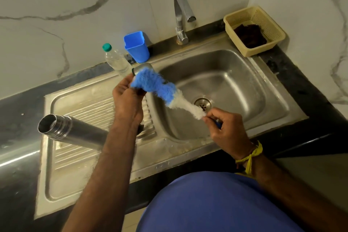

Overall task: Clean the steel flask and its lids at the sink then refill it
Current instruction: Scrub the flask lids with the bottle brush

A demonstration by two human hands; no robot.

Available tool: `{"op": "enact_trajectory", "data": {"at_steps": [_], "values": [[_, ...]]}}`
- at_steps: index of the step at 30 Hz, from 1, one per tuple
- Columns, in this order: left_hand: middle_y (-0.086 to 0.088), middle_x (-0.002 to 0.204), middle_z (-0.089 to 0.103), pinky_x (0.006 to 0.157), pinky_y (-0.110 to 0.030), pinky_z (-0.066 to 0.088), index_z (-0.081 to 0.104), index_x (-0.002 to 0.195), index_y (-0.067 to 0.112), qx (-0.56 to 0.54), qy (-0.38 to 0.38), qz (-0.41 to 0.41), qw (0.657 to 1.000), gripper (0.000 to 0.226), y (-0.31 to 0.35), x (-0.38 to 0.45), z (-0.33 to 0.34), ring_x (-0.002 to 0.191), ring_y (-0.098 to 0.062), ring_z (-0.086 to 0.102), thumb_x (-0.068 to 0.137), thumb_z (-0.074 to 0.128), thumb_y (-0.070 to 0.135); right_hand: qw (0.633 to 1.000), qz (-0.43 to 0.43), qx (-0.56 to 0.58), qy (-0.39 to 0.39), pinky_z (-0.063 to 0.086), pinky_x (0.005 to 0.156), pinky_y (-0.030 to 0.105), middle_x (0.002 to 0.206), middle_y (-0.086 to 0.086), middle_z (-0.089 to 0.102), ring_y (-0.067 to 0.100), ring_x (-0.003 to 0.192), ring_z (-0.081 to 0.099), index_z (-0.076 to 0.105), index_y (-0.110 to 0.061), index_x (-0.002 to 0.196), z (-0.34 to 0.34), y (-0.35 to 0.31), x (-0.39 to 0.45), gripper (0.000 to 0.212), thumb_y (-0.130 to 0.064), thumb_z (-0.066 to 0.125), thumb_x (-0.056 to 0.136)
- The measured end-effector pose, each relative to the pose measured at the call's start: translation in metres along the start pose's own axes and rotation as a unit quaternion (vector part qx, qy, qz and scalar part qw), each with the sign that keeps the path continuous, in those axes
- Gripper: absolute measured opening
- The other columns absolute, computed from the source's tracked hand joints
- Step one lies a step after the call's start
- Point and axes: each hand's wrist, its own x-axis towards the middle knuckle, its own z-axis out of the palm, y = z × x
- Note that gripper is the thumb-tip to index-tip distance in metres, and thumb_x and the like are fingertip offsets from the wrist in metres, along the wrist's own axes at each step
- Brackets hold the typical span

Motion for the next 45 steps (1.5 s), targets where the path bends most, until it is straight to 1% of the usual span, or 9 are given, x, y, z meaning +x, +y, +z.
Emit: {"op": "enact_trajectory", "data": {"at_steps": [10,15,21,27,30,33,36,40,45], "values": [[-0.005,0.085,0.074,0.061,-0.019,0.054,0.066,0.104,0.006,-0.142,0.028,0.003,0.989,0.016,0.005,-0.009,0.008,0.070,-0.011,0.064,0.103,0.051,0.003,0.998,0.041,0.014,0.045,0.034,0.051,0.006,0.062,-0.020,0.053,0.002,0.054,0.054,0.066,-0.009,0.075,0.003,0.010,-0.008,0.015,-0.008,0.073,0.089],[-0.010,0.105,0.068,0.064,-0.019,0.054,0.067,0.109,0.006,-0.161,-0.004,-0.051,0.986,0.014,-0.006,-0.015,0.015,0.082,-0.013,0.064,0.101,0.056,0.007,0.988,0.100,0.090,0.074,0.053,0.051,0.031,0.060,-0.006,0.066,0.014,0.053,0.064,0.068,-0.008,0.074,0.013,0.000,0.010,0.015,-0.008,0.073,0.088],[-0.009,0.098,0.072,0.063,-0.018,0.056,0.068,0.104,0.007,-0.198,0.019,-0.074,0.977,0.014,0.004,-0.015,0.009,0.078,-0.011,0.068,0.103,0.054,0.008,0.988,0.113,0.102,0.038,0.054,0.051,0.030,0.059,-0.001,0.068,0.017,0.051,0.065,0.066,-0.007,0.071,0.009,0.000,0.011,0.018,-0.008,0.074,0.087],[-0.018,0.108,0.069,0.070,-0.023,0.058,0.063,0.121,-0.001,-0.152,0.004,-0.076,0.985,0.022,-0.009,-0.022,0.011,0.088,-0.020,0.068,0.101,0.055,0.006,0.986,0.113,0.120,0.019,0.052,0.053,0.020,0.059,0.001,0.068,0.016,0.052,0.065,0.065,-0.007,0.071,0.015,-0.008,0.017,0.018,-0.008,0.073,0.088],[-0.023,0.120,0.062,0.073,-0.025,0.056,0.062,0.122,-0.002,-0.119,0.013,-0.048,0.992,0.023,-0.018,-0.026,0.007,0.093,-0.023,0.065,0.100,0.056,0.004,0.984,0.135,0.115,0.015,0.054,0.056,0.025,0.058,-0.002,0.068,0.011,0.053,0.065,0.066,-0.011,0.069,0.012,-0.003,0.013,0.020,-0.008,0.074,0.087],[-0.022,0.121,0.064,0.074,-0.026,0.056,0.065,0.116,0.001,-0.081,0.031,-0.032,0.996,0.019,-0.021,-0.027,0.007,0.096,-0.025,0.064,0.099,0.058,0.002,0.980,0.157,0.119,-0.008,0.048,0.057,0.018,0.055,-0.005,0.066,0.005,0.051,0.062,0.065,-0.015,0.067,0.015,0.000,0.007,0.024,-0.007,0.073,0.087],[-0.016,0.112,0.068,0.073,-0.026,0.056,0.068,0.106,0.006,-0.063,0.048,-0.019,0.997,0.012,-0.018,-0.024,0.006,0.093,-0.022,0.066,0.098,0.060,0.002,0.980,0.157,0.119,-0.024,0.047,0.056,0.013,0.056,-0.008,0.067,0.004,0.051,0.062,0.064,-0.021,0.067,0.017,-0.002,0.004,0.027,-0.007,0.073,0.088],[-0.006,0.093,0.072,0.068,-0.023,0.057,0.069,0.101,0.008,-0.017,0.047,-0.023,0.998,0.009,-0.024,-0.021,0.006,0.086,-0.018,0.067,0.099,0.061,0.004,0.979,0.170,0.109,-0.029,0.056,0.061,0.028,0.058,-0.004,0.069,0.008,0.052,0.064,0.066,-0.015,0.068,0.020,-0.001,0.018,0.022,-0.007,0.074,0.087],[-0.002,0.087,0.076,0.071,-0.023,0.057,0.069,0.104,0.007,0.013,0.064,-0.005,0.998,0.009,-0.024,-0.014,-0.004,0.080,-0.012,0.071,0.099,0.062,0.005,0.978,0.173,0.107,-0.053,0.051,0.060,0.020,0.057,-0.002,0.068,0.006,0.052,0.063,0.066,-0.013,0.068,0.020,0.003,0.017,0.021,-0.006,0.073,0.087]]}}
